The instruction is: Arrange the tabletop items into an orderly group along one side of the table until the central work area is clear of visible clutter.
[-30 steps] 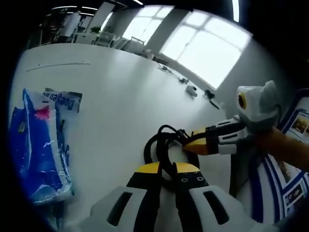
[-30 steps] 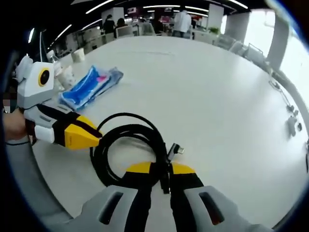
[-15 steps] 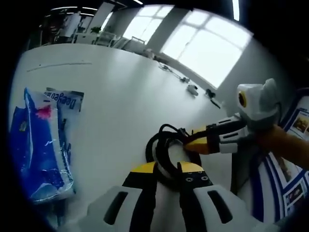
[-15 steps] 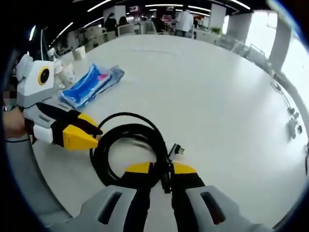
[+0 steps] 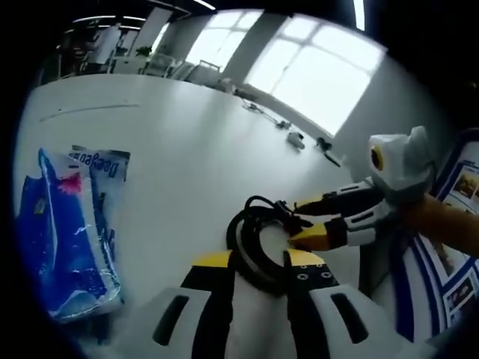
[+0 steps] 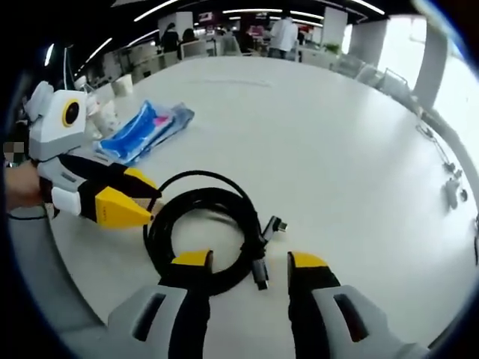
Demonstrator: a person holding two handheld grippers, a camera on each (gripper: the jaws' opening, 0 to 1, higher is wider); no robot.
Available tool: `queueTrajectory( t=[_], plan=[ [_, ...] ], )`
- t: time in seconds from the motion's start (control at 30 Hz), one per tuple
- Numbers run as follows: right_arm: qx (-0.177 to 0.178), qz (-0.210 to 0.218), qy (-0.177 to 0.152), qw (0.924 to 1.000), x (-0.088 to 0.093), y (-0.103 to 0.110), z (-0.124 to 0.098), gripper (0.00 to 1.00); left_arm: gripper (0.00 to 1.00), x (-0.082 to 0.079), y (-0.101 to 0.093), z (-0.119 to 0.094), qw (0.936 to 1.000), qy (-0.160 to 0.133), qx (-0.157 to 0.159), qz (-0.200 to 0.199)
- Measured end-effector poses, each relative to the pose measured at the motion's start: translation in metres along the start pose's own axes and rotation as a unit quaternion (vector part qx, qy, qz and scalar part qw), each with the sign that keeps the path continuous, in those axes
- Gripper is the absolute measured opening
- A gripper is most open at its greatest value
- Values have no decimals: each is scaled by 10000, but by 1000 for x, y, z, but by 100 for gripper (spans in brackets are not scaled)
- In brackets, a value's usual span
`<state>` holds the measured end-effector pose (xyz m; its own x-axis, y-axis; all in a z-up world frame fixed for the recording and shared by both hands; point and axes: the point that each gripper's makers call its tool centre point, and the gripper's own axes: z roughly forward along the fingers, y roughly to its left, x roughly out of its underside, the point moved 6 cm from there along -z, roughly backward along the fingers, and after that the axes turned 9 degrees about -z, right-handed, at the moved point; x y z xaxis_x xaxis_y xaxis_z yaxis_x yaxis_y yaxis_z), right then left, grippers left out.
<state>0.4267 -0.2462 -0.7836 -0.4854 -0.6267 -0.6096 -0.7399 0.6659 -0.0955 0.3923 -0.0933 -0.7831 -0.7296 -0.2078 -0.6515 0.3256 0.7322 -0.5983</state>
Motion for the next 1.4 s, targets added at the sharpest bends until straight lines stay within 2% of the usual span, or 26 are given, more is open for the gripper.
queueTrajectory(
  t=[0.2, 0.27, 0.3, 0.43, 0.6, 0.8, 0.87, 1.0, 1.23, 1.3, 1.4],
  plan=[
    [-30, 30, 29, 10000, 5, 3, -4, 47, 44, -3, 1, -5, 9999, -25, -54, 118],
    [-44, 6, 2, 10000, 5, 6, -7, 49, 48, -6, 1, -8, 9995, -88, -46, 288],
    [-40, 2, -15, 10000, 4, 7, -8, 50, 48, -6, 1, -9, 9994, -76, -51, 324],
    [-11, -162, -72, 9998, 2, 10, -11, 64, 51, -9, 2, -15, 9991, -43, -25, 419],
    [-6, -200, -134, 9997, -1, 10, -17, 67, 57, -13, -1, -22, 9978, -74, 34, 656],
    [109, -228, -188, 9995, -4, 6, -19, 81, 64, -15, 1, -32, 9962, -3, 47, 867],
    [131, -231, -199, 9994, -5, 5, -20, 82, 64, -16, 1, -37, 9957, -30, 74, 923],
    [116, -238, -213, 9994, -7, 6, -22, 83, 70, -19, 1, -42, 9947, -55, 66, 1025],
    [42, -307, -284, 9991, -10, 12, -28, 84, 70, -22, 8, -57, 9943, -46, -28, 1067],
    [82, -541, -229, 9982, -11, 13, -28, 84, 70, -22, 11, -61, 9938, -55, -75, 1105],
    [7, -537, -267, 9982, -13, 17, -27, 84, 70, -22, 17, -68, 9946, -107, -133, 1026]
  ],
)
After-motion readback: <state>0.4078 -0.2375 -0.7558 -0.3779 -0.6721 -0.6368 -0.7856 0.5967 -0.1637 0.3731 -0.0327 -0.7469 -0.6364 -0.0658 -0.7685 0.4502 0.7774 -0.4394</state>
